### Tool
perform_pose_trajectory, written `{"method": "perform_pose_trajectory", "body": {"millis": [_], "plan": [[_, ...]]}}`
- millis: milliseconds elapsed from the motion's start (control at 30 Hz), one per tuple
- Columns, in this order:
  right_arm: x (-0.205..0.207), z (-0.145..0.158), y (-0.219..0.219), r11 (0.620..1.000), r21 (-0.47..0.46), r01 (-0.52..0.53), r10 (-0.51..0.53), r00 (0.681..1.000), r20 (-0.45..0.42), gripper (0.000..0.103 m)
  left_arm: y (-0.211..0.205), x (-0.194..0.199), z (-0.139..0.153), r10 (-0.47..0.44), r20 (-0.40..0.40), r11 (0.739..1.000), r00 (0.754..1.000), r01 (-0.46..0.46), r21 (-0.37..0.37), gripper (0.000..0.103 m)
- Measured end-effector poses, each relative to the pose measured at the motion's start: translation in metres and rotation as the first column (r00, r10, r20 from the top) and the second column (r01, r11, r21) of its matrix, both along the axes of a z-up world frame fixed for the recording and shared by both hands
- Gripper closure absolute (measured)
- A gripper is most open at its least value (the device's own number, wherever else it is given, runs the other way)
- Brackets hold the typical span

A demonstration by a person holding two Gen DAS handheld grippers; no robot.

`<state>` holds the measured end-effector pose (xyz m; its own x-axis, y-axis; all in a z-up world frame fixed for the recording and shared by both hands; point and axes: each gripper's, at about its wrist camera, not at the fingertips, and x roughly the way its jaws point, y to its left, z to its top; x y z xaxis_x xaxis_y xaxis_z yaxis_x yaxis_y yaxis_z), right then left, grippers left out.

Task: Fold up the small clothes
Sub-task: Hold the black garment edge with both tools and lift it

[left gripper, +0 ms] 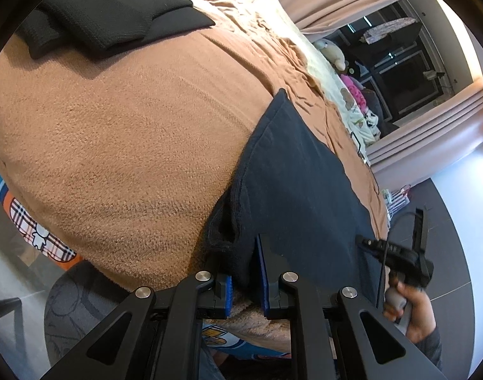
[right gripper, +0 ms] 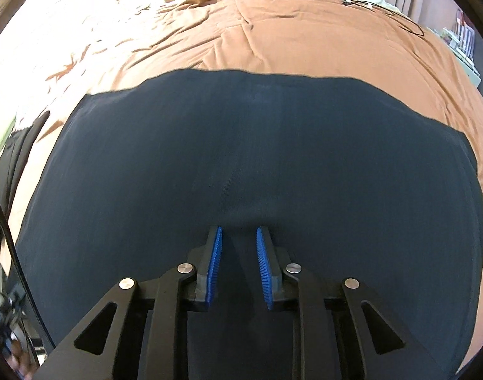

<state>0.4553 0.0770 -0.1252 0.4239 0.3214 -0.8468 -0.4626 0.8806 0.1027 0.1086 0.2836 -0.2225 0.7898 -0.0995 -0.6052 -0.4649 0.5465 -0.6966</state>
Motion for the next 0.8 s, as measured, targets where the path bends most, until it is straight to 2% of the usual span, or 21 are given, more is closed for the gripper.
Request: {"method": "perform_pose_trajectory", "body": {"millis": [300,500,800], "plan": [[0.053,-0.004,0.032,1.000,-0.020,-0.003,0.003,1.000,0.000,0.085,0.006,-0.002,-0.004,0.011,0.006,0.998,1.000,-0.010,-0.064,0.089],[0.095,-0.011,0.044,0.999,-0.013,0.033,-0.034,0.999,-0.027,0.086,0.010,-0.005,-0.008,0.013,0.013,0.993,1.000,-0.012,-0.117,0.091],[0.130,-0.013,0.053,0.999,-0.034,0.032,-0.032,0.999,-0.020,0.087,0.008,-0.009,-0.008,0.015,0.006,0.992,1.000,-0.014,-0.124,0.092]]}}
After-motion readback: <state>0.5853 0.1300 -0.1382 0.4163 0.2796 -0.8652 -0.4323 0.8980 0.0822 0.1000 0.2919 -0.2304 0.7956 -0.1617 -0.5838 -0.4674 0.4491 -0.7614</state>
